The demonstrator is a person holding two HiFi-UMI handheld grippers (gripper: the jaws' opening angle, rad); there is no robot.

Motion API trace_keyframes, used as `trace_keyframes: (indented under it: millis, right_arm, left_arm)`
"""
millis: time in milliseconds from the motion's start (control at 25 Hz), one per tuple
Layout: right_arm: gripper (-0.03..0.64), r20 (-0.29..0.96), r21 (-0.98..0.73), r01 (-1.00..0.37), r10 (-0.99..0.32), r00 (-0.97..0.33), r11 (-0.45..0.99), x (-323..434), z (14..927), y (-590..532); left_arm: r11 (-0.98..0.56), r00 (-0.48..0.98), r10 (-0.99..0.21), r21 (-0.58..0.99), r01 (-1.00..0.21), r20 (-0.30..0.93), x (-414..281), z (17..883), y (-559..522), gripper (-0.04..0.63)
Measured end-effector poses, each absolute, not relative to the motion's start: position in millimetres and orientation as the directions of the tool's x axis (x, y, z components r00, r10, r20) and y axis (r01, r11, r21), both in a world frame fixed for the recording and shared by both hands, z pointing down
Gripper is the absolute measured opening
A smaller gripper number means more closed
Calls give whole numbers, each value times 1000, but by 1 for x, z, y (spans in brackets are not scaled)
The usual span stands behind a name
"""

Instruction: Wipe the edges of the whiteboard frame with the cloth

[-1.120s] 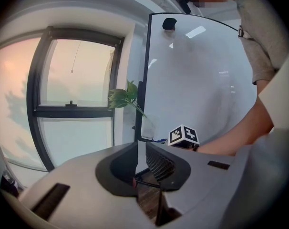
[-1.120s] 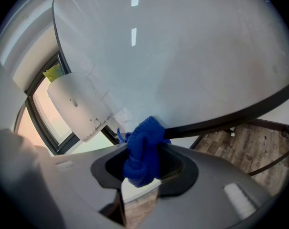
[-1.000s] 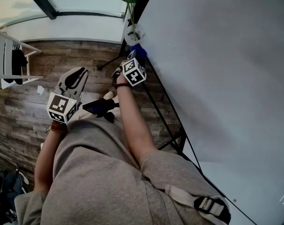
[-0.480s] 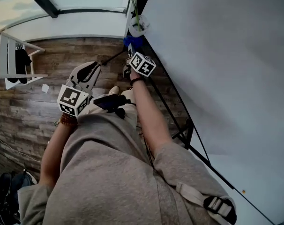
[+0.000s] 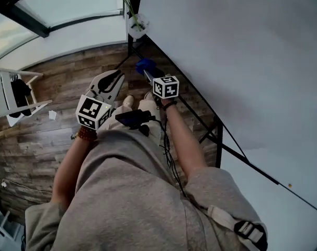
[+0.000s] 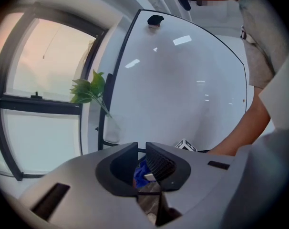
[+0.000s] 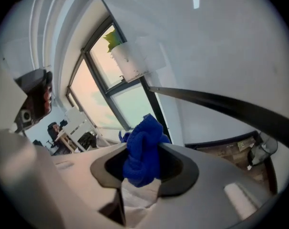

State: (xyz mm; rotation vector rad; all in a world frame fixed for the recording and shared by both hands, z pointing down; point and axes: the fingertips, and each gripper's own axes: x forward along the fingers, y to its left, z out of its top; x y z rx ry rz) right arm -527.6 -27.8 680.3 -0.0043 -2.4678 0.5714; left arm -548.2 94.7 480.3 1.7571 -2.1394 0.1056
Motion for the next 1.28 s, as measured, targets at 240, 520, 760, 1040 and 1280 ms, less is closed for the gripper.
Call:
trace_keyframes:
  millis: [240, 520, 760, 1040, 1280]
  right_arm:
    - [156, 625, -370, -197, 87, -776, 908, -436, 691, -19]
    - [156, 672, -284, -422, -136, -728, 861, -338, 675, -37]
    - [156, 620, -187, -573, -357, -699, 798, -279, 622, -63]
    - [156, 486, -36, -729, -625, -610, 684, -202, 543, -59]
    - [158, 378, 67, -785, -744, -551, 616, -130, 481, -16]
  left_arm:
    - [20, 68, -942, 257, -966, 329, -500, 500, 54, 57]
    - [-201, 294, -902, 296, -934, 316, -438, 505, 3, 57]
    - [-347, 427, -852, 284, -894, 302, -370, 493, -31, 58]
    - [-510, 546, -787, 195, -838, 288, -270, 470, -29, 58]
    - [-609, 614, -761, 98, -787, 210, -186, 413, 11, 58]
